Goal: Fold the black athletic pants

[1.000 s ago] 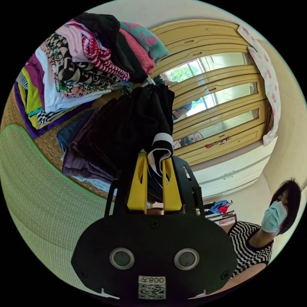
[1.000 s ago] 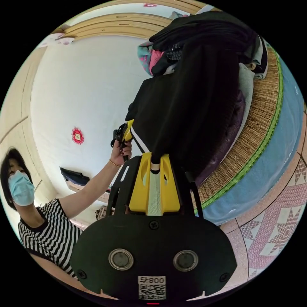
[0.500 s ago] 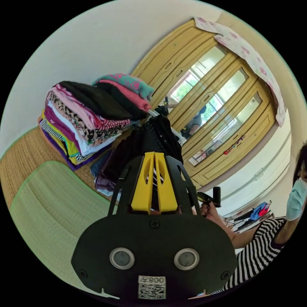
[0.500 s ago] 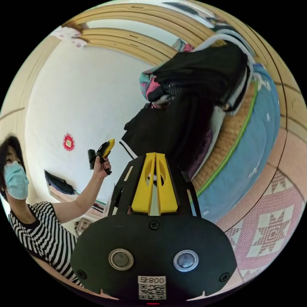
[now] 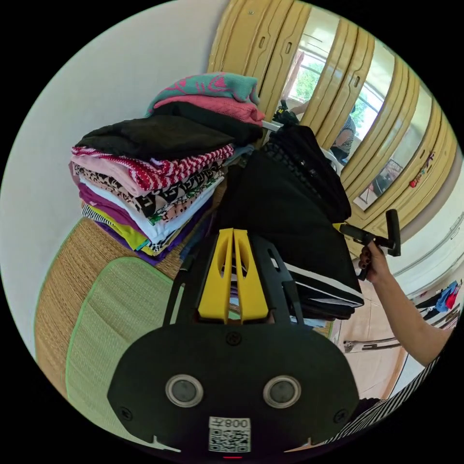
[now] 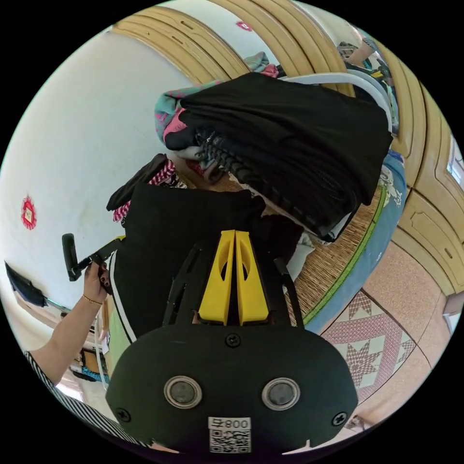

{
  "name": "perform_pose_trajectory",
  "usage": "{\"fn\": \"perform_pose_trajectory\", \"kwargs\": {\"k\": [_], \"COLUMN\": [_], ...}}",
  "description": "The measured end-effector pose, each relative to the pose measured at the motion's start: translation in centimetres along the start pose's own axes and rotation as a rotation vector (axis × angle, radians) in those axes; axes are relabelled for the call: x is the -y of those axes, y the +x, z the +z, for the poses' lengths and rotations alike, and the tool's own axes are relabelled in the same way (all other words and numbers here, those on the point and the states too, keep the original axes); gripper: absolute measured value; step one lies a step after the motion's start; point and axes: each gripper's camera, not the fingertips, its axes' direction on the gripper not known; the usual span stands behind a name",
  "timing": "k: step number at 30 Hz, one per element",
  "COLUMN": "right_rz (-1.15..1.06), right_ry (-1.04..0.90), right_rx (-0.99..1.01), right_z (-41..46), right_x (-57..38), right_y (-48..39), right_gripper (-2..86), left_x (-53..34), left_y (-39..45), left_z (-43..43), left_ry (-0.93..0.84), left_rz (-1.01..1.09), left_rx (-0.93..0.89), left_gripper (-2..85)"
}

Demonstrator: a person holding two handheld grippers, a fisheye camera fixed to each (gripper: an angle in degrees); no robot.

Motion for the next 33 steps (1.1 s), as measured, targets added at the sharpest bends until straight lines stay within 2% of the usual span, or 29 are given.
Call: {"fn": "perform_pose_trajectory", "kwargs": {"k": [3,9,11,13,15,21,25,29,33], "right_rz": [-0.025,-0.365,-0.512,-0.569,-0.583,-0.549,-0.474,-0.354,-0.294], "right_ry": [0.026,0.063,0.007,-0.073,-0.078,-0.027,0.162,0.245,0.259], "right_rx": [-0.027,-0.025,0.032,0.024,-0.049,-0.026,-0.146,-0.224,-0.249], "right_z": [-1.4,-3.9,-2.7,-0.9,0.2,-2.3,-5.9,-7.4,-7.6], "right_x": [-0.6,-3.9,-5.5,-6.4,-7.2,-7.0,-4.2,2.0,6.6], "right_y": [-2.5,-13.5,-17.6,-19.7,-20.9,-21.7,-20.4,-17.9,-17.0], "right_gripper": [0.0,0.1,0.1,0.1,0.1,0.6,2.7,8.6,9.0], "left_x": [0.3,-0.3,-0.8,-1.2,-1.6,-3.7,-8.2,-14.6,-20.7], "left_y": [0.4,0.7,1.0,0.9,0.6,-2.6,-4.5,-5.7,-6.7], "left_z": [0.4,0.6,0.5,0.5,0.3,-2.0,-4.2,-5.0,-5.3], "left_ry": [-0.006,0.027,0.041,0.047,0.041,0.098,0.207,0.149,0.050], "left_rz": [0.003,0.017,0.028,0.037,0.034,-0.046,-0.107,-0.153,-0.220], "left_rx": [0.015,0.023,0.054,0.072,0.059,-0.169,-0.365,-0.410,-0.461], "left_gripper": [0.1,0.0,0.0,0.1,0.1,0.0,0.0,0.0,0.1]}}
